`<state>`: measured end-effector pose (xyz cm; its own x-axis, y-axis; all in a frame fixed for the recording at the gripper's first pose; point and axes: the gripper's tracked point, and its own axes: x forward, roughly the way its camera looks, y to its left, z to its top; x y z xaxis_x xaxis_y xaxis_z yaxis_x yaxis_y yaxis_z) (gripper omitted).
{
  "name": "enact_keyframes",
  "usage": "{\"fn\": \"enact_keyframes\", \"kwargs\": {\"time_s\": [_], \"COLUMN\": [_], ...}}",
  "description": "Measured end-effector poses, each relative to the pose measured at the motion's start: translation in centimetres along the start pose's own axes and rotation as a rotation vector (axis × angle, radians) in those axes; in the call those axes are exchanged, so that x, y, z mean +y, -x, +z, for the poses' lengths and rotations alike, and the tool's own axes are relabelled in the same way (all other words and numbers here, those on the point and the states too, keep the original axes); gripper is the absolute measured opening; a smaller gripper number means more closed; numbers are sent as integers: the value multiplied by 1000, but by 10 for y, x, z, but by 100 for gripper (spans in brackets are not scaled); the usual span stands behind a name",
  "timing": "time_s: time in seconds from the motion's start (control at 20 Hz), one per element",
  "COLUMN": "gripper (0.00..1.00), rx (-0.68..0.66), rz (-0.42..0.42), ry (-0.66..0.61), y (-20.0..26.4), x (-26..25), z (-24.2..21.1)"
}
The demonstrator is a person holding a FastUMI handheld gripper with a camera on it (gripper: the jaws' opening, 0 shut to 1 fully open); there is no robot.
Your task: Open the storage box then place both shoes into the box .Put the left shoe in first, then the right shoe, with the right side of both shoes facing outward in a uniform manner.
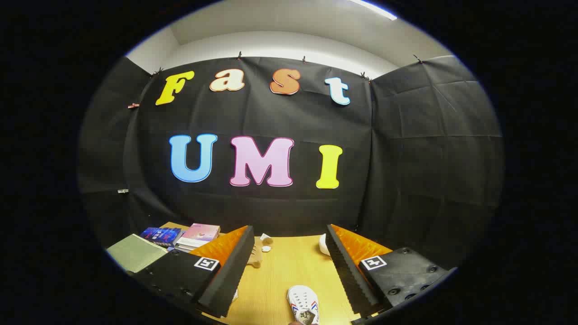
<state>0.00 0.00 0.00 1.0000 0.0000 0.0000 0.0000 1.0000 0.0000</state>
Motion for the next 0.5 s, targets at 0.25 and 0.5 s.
{"fn": "enact_keyframes", "kwargs": {"time_s": [0.25,0.5], "gripper": [98,98], "rx": [41,57], "rz": [-1,9], "ry": [-19,-8], "y": [-6,-15], "x": [3,13], "z": [-12,-19]}}
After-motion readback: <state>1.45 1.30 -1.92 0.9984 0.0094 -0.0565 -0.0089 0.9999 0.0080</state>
